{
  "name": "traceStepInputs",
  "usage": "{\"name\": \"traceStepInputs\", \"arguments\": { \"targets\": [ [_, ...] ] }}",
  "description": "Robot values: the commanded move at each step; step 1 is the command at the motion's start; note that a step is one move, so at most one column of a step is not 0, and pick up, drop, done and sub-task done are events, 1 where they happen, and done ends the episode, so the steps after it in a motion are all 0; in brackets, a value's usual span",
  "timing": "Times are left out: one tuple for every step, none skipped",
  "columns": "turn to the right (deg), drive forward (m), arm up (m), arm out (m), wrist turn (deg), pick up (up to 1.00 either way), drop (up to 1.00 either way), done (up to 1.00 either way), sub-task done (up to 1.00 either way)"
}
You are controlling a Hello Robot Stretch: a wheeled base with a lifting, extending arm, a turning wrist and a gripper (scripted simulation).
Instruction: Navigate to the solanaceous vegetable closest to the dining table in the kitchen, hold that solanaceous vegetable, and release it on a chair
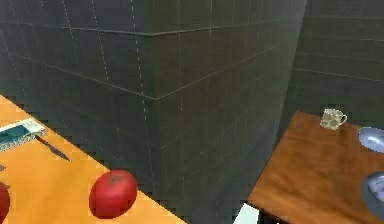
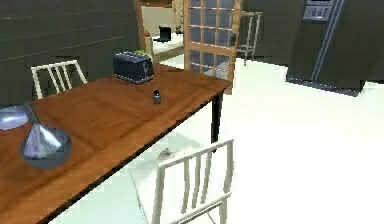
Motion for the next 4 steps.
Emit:
{"name": "traceStepInputs", "arguments": {
  "targets": [
    [-45.0,0.00,0.00,0.00,0.0,0.00,0.00,0.00,0.00],
    [-45.0,0.00,0.00,0.00,0.0,0.00,0.00,0.00,0.00],
    [-21.0,0.00,0.00,0.00,0.0,0.00,0.00,0.00,0.00],
    [0.0,0.00,0.50,0.00,0.0,0.00,0.00,0.00,0.00]
  ]
}}
